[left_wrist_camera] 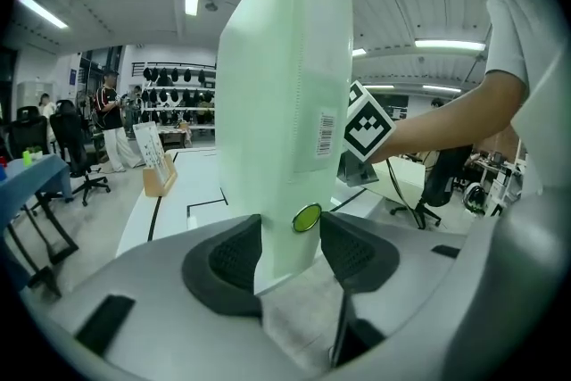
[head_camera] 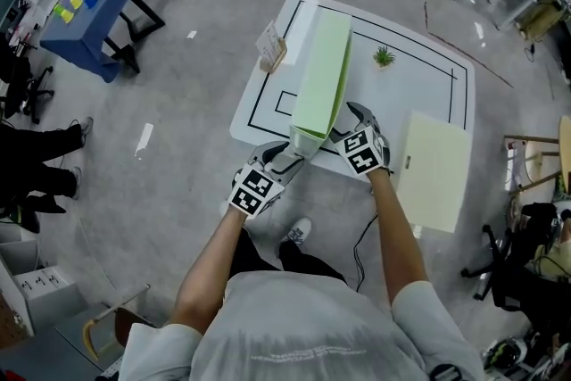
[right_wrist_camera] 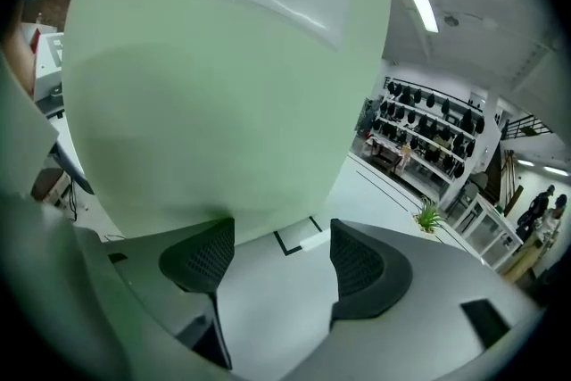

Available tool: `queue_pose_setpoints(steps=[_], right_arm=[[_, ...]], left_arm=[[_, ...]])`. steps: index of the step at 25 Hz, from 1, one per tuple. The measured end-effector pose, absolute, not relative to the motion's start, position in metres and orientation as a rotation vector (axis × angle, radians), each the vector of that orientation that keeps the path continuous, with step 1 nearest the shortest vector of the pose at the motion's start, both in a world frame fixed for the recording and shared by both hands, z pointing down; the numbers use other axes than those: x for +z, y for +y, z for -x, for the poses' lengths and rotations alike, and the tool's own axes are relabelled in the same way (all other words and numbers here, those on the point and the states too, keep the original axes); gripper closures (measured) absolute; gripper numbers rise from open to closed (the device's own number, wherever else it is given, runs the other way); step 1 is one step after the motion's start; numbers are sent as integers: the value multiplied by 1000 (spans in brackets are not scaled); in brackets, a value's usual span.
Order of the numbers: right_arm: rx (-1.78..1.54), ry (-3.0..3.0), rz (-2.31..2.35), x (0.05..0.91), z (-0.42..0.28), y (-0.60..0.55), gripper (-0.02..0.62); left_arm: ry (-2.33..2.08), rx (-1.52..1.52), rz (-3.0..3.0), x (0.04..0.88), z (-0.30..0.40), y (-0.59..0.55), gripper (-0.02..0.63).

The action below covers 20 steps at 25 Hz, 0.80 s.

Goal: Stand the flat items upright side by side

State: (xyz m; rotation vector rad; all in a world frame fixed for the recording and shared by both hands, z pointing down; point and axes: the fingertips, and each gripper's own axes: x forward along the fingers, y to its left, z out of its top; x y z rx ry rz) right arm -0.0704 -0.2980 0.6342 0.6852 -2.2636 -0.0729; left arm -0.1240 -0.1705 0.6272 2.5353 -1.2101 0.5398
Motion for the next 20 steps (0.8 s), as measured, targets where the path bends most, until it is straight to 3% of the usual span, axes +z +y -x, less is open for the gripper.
queue_pose_setpoints(steps=[10, 20], right_arm=[[35, -2296, -828, 603, 54, -256, 252], [244, -2247, -1285, 536, -43, -183, 264]], left_arm=[[-1148, 513, -2430, 632, 137, -153, 402], [-874, 427, -2527, 598, 129, -113, 411]])
